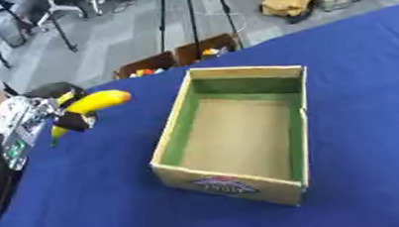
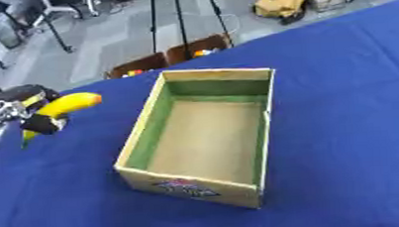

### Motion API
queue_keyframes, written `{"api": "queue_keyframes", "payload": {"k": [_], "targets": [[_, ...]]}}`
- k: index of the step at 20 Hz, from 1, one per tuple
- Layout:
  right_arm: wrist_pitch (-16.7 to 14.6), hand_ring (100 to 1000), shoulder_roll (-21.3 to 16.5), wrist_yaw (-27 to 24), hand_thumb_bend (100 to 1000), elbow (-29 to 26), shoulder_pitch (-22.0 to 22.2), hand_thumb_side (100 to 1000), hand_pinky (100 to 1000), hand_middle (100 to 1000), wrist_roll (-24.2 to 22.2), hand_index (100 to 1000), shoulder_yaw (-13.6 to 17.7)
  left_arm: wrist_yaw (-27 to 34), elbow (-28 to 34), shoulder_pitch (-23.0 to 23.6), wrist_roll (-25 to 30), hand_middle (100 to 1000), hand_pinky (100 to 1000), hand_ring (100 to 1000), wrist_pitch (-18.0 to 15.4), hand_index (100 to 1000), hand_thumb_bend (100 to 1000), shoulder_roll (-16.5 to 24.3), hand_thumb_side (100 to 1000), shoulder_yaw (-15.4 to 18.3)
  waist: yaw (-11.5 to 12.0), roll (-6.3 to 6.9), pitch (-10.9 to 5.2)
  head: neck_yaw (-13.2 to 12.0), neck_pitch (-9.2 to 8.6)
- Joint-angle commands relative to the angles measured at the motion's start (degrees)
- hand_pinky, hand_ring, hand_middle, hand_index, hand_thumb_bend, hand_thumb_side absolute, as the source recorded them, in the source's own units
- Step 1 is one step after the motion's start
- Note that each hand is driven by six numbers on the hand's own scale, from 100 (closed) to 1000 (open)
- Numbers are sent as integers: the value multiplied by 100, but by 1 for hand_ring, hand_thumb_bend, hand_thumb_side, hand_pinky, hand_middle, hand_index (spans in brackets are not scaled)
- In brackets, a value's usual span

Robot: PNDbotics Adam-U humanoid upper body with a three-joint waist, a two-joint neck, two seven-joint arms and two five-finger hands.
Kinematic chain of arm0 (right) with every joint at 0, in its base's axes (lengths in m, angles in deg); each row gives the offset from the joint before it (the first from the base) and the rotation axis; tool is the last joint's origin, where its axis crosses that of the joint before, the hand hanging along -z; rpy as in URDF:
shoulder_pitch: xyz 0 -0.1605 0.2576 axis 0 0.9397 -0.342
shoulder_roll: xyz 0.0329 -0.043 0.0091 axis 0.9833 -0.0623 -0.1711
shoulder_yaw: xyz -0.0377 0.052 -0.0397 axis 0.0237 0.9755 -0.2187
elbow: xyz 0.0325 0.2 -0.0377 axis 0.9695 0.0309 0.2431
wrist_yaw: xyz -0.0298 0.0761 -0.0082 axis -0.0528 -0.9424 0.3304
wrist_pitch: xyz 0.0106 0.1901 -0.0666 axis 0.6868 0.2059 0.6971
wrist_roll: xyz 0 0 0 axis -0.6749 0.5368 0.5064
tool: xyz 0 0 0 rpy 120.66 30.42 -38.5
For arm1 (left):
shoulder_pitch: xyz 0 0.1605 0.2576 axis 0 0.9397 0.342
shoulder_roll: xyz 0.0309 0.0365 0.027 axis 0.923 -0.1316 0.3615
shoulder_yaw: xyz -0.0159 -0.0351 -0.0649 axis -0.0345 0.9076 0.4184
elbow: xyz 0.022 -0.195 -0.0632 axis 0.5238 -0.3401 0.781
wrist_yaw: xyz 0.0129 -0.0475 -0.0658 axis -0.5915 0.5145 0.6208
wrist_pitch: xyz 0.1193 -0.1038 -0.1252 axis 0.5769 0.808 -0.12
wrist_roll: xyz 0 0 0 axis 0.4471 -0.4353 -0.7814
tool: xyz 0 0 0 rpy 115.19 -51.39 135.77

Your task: Pick up objects on the table and place them in the box.

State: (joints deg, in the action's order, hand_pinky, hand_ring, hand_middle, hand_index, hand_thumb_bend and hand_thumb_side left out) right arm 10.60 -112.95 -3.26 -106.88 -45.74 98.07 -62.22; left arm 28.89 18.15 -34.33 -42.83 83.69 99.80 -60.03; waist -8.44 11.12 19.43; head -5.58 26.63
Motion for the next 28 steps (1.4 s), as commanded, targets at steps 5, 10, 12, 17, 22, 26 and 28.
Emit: {"api": "queue_keyframes", "payload": {"k": [5,10,12,17,22,26,28], "targets": [[-5,867,12,33,100,-83,4,1000,713,813,9,917,80,-10,848,-241,328,759,515,681,-173,756,100,246,379,-316,93,-165,-333,147,189],[-19,868,72,39,100,-83,28,1000,712,815,4,917,92,70,1545,-316,504,755,499,670,-253,754,100,170,370,-530,114,-221,-455,181,228],[-27,868,94,40,100,-83,31,1000,712,815,0,917,93,122,1776,-352,550,752,487,663,-221,753,100,122,366,-578,116,-238,-494,196,238],[-47,868,142,37,100,-83,23,1000,712,816,-18,918,84,337,2196,-444,541,743,453,637,-91,751,100,-68,361,-720,99,-251,-553,222,247],[-68,868,169,20,100,-83,-2,1000,713,816,-37,918,68,605,2473,-589,535,740,441,631,-18,753,100,-312,359,-920,49,-237,-568,213,239],[-90,868,186,12,100,-83,-43,1000,713,817,-48,918,59,729,2541,-725,547,733,421,618,12,750,100,-577,358,-1044,-2,-218,-571,185,235],[-103,868,198,7,100,-83,-69,1000,713,817,-50,918,55,836,2534,-782,519,729,411,611,39,749,100,-762,358,-1095,-28,-210,-569,180,228]]}}
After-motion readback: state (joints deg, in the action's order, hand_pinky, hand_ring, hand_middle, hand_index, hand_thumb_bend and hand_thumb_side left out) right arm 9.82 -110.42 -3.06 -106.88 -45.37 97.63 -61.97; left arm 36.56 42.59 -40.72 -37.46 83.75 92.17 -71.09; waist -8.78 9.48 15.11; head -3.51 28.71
